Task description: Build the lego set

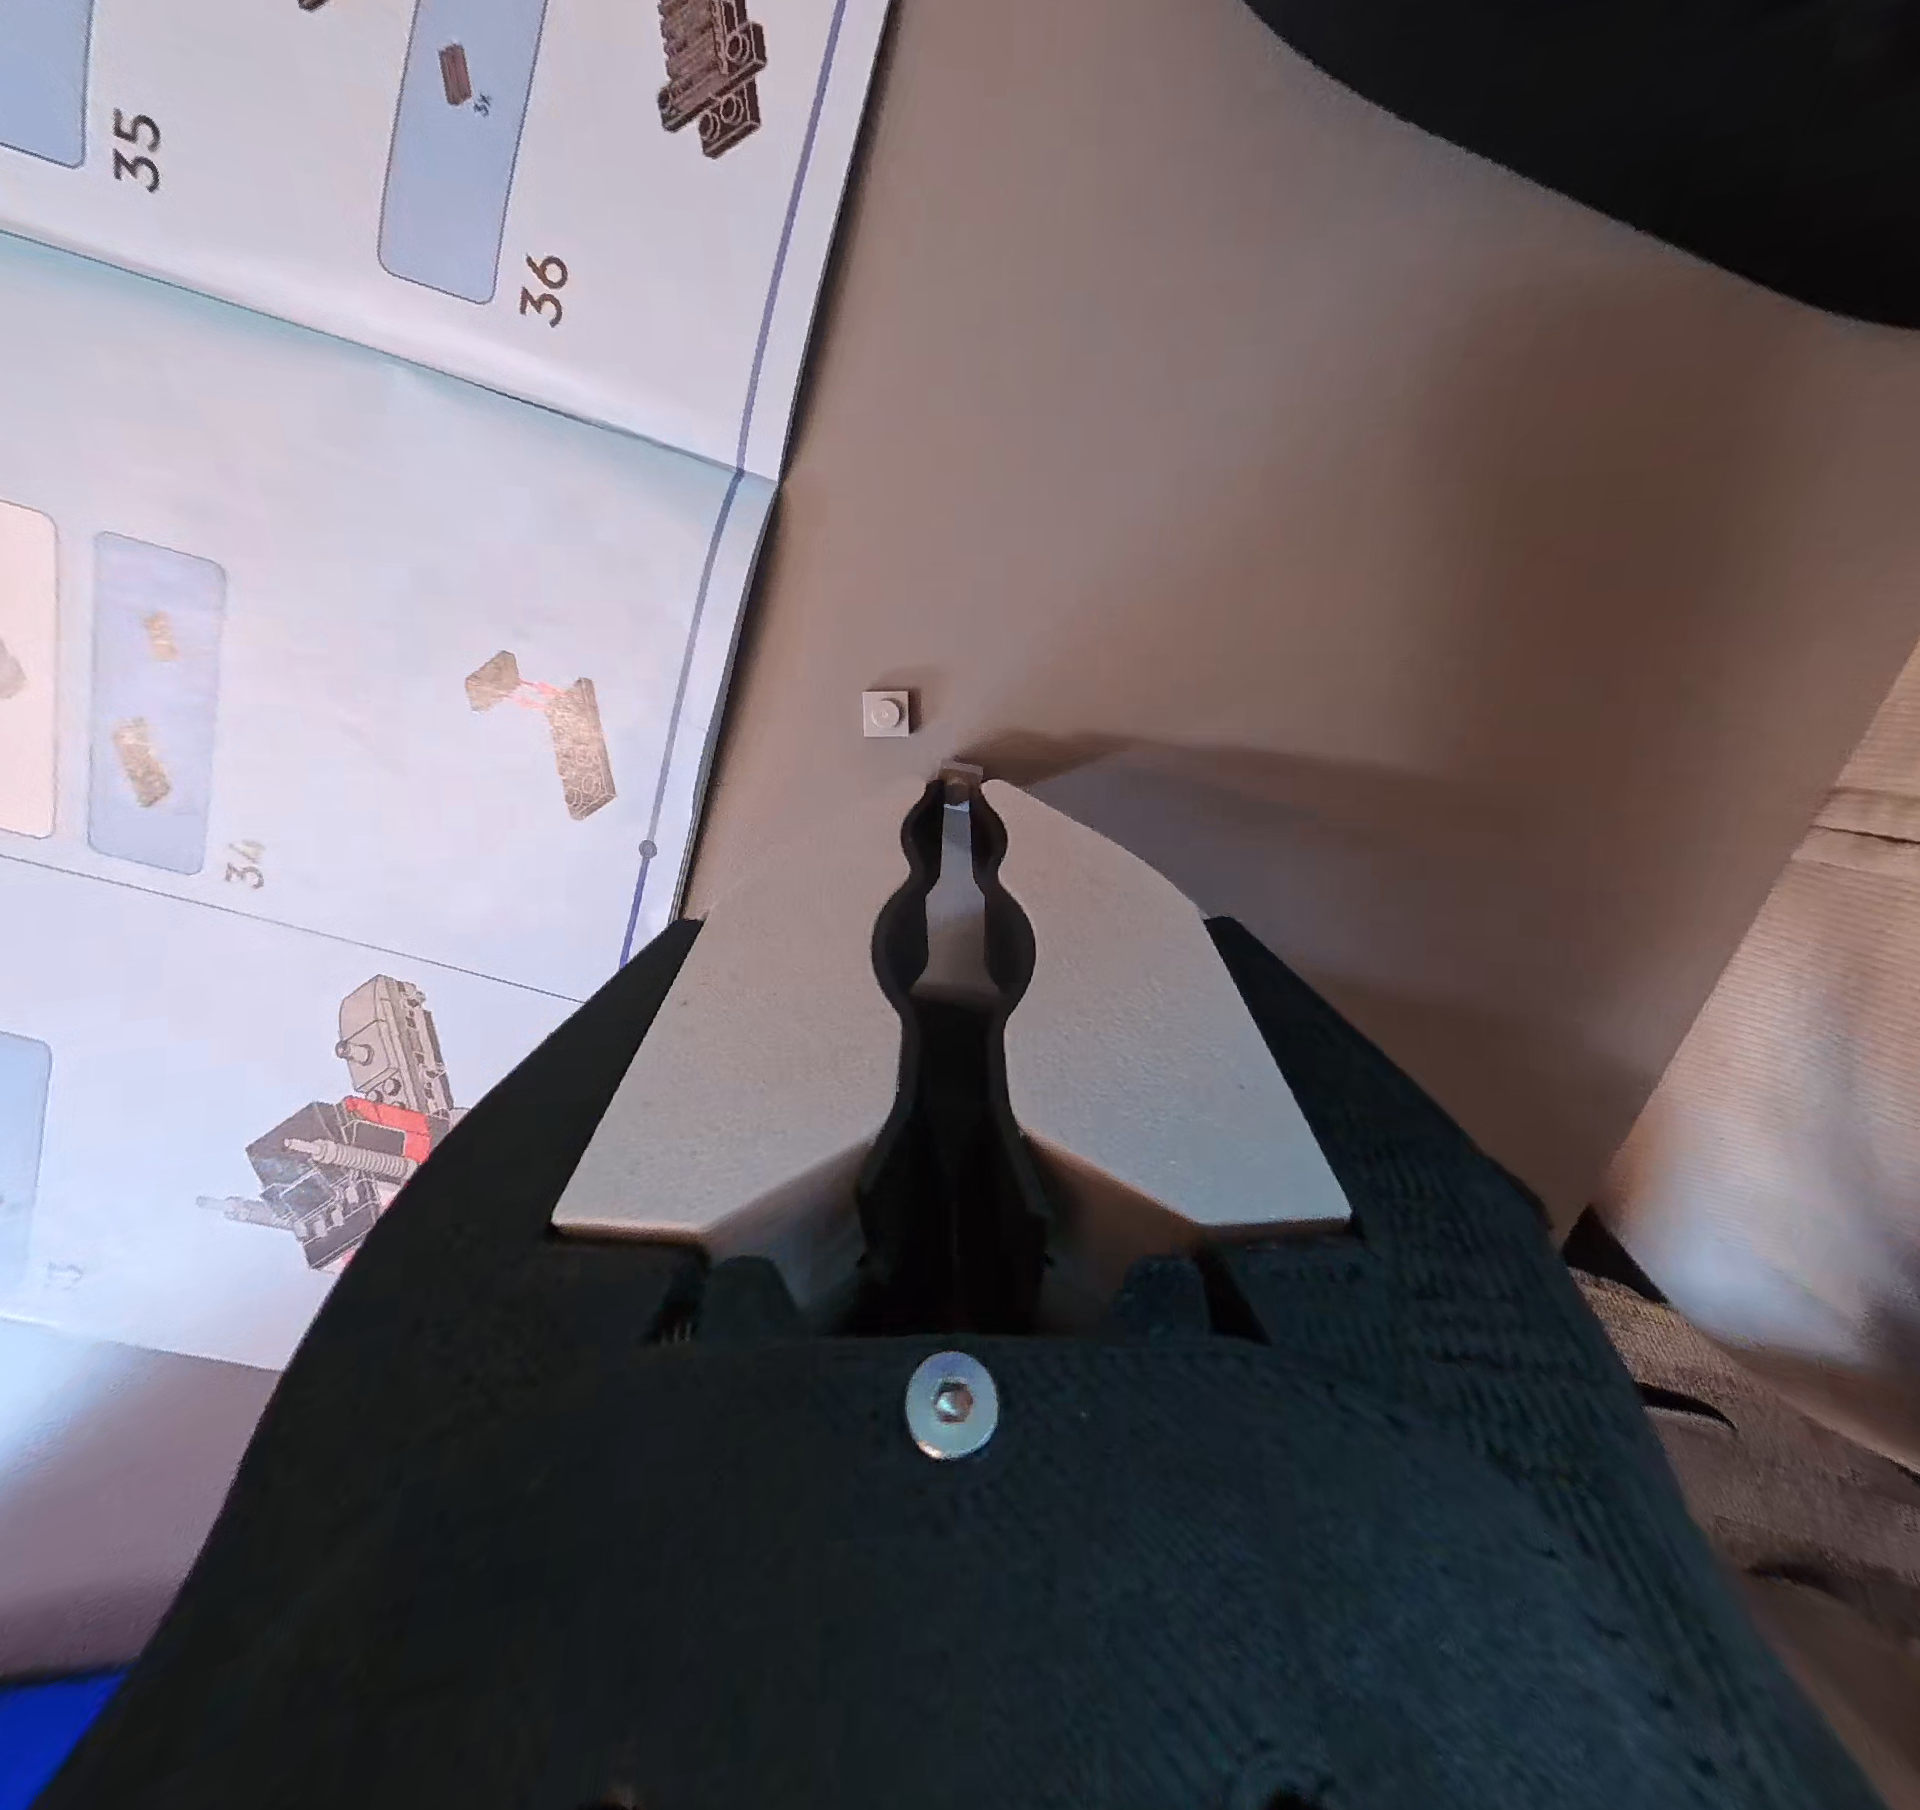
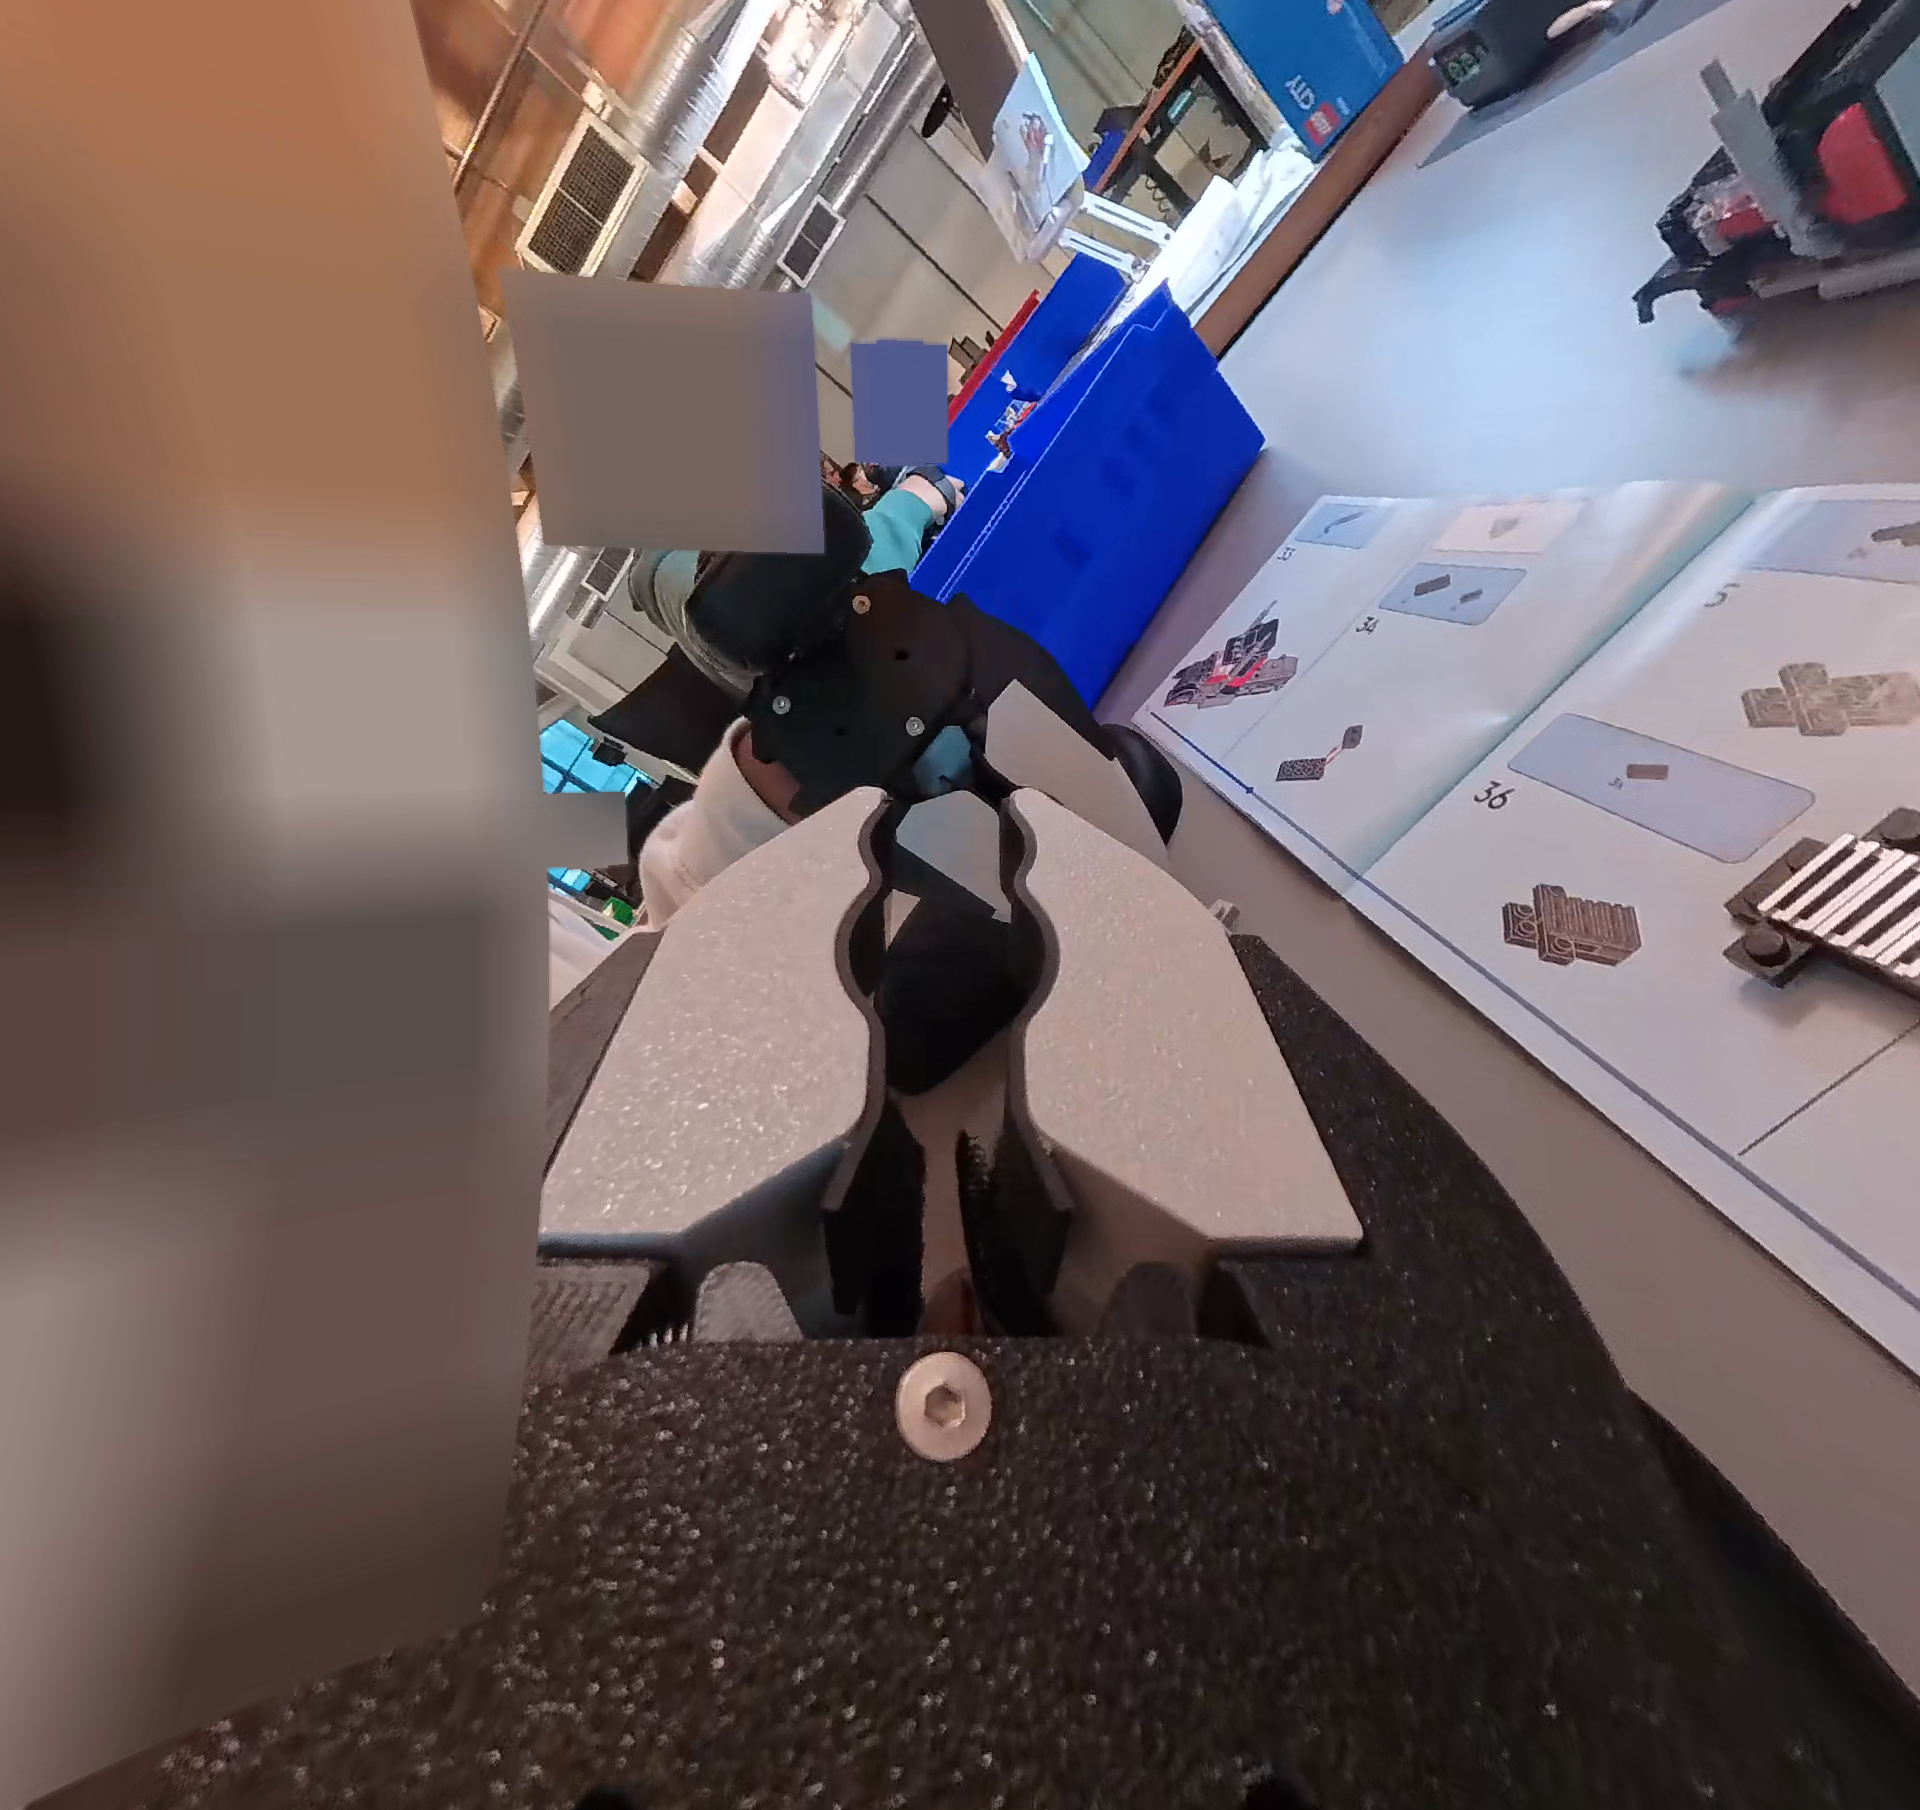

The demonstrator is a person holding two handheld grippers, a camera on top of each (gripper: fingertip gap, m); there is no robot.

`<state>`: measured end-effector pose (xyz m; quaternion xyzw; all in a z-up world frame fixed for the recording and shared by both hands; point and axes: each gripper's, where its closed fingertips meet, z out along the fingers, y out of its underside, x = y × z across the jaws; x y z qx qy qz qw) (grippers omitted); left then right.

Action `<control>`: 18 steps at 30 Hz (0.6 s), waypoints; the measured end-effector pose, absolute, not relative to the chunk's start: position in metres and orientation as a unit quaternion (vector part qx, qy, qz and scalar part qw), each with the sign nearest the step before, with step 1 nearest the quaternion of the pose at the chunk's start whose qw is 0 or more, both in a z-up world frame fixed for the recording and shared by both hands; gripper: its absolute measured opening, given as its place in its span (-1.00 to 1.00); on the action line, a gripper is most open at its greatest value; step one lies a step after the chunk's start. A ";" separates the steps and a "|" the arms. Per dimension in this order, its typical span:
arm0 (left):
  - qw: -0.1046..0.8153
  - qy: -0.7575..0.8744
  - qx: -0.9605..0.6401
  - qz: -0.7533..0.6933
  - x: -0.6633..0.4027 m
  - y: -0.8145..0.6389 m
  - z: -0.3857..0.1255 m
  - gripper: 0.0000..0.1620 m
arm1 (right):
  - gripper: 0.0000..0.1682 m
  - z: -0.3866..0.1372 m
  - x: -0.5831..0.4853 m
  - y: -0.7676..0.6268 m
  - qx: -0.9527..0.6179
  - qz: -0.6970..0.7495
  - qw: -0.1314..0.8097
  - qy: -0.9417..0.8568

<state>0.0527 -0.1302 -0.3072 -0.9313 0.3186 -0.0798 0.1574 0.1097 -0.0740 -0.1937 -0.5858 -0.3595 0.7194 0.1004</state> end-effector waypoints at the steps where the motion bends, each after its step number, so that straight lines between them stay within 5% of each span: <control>1: 0.156 0.318 -0.932 -0.079 0.053 -0.130 -0.307 -0.93 | -0.78 -0.194 0.110 -0.074 -0.585 0.720 0.100 -0.359; 18: 0.159 0.314 -0.932 -0.089 0.057 -0.132 -0.304 -0.82 | -0.82 -0.213 0.109 -0.078 -0.611 0.679 0.113 -0.391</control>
